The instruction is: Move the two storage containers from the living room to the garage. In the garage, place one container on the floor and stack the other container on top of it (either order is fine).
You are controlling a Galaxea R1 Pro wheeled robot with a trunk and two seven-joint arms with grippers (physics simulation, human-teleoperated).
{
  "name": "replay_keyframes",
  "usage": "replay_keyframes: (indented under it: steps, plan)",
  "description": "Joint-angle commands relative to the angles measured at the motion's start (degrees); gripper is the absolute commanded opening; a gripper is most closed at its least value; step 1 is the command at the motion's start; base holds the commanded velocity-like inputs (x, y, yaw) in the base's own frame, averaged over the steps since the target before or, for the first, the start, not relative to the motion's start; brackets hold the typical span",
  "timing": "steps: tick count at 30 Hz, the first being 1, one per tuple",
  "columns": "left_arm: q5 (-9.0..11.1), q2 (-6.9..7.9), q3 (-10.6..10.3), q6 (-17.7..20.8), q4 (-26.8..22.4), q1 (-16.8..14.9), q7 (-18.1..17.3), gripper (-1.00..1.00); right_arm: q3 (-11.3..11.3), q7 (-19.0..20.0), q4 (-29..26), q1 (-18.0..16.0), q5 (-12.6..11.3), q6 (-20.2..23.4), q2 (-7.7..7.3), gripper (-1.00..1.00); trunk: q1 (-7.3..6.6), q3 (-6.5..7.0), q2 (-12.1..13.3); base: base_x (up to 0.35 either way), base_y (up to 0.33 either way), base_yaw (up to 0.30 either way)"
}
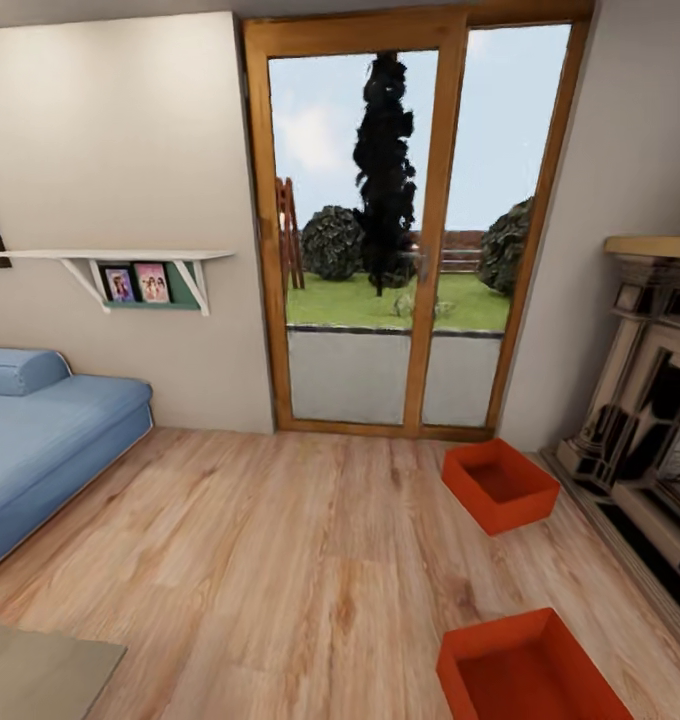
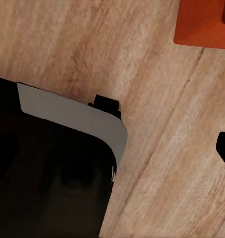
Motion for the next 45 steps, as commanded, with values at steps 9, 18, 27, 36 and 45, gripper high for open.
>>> replay_keyframes:
  steps: [9,18,27,36,45]
  plan:
    - [0.4,0.04,0.0,-0.1,0.0,0.0,0.0,1.00,0.4,0.4,0.2,-0.1,-0.6,-0.3,-0.19,1.00,0.03,-0.05,0.0,0.256,0.220,-0.290]
    - [0.4,0.06,0.1,-0.1,0.0,0.0,0.0,1.00,0.4,0.4,0.2,-0.1,-0.6,-0.3,-0.17,1.00,0.03,-0.05,0.0,0.285,0.120,-0.290]
    - [0.5,0.06,0.2,-0.2,-0.2,0.0,0.0,1.00,0.4,0.4,0.2,-0.1,-0.6,-0.3,-0.17,1.00,0.03,-0.05,0.0,0.080,0.010,-0.290]
    - [0.6,0.06,0.2,-0.2,-0.2,0.0,0.1,1.00,0.4,0.4,0.2,-0.1,-0.6,-0.3,-0.16,1.00,0.03,-0.05,0.0,0.002,0.000,-0.290]
    - [0.6,0.06,0.3,-0.2,-0.2,0.0,0.1,1.00,0.4,0.4,0.2,-0.1,-0.6,-0.3,-0.12,1.00,0.03,-0.05,0.0,0.000,0.000,-0.290]
